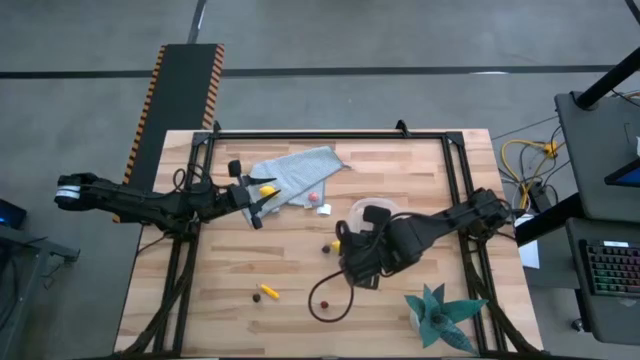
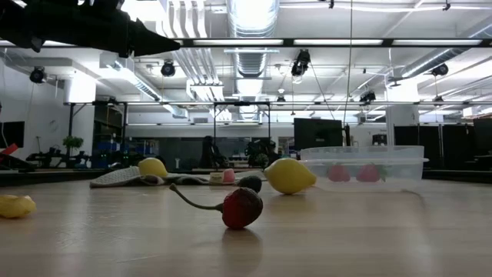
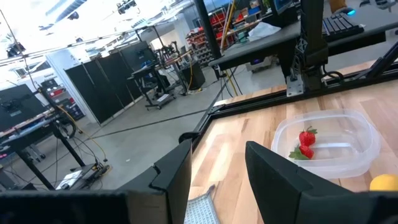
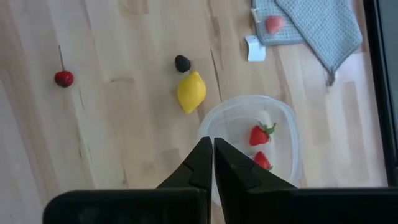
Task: Pick and placing Produce into tupperware
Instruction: Put the bottom lemon into the transparent container
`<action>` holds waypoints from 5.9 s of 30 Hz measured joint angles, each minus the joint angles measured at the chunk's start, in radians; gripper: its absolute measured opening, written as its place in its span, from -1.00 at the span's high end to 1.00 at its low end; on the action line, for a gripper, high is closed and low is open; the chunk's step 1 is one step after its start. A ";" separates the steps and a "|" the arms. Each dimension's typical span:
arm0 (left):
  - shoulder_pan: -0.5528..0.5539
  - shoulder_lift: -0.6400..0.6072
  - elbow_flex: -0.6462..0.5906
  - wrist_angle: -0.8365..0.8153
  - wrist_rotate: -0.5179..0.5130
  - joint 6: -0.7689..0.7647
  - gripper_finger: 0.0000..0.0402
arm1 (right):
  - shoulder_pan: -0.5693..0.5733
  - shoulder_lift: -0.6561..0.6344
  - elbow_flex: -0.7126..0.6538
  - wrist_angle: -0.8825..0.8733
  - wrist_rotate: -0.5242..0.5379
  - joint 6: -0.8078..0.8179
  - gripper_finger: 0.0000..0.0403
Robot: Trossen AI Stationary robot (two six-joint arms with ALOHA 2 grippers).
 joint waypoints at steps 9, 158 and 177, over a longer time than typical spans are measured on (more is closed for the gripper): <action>0.000 0.000 0.000 0.000 0.000 0.000 0.32 | -0.007 -0.002 0.000 0.000 0.000 -0.041 0.96; 0.000 -0.005 0.000 -0.037 0.000 0.000 0.32 | -0.233 0.001 -0.865 1.073 -0.273 -0.339 -0.56; 0.000 -0.005 0.000 -0.037 0.000 0.000 0.32 | -0.233 -0.001 -0.866 1.053 -0.277 -0.351 0.04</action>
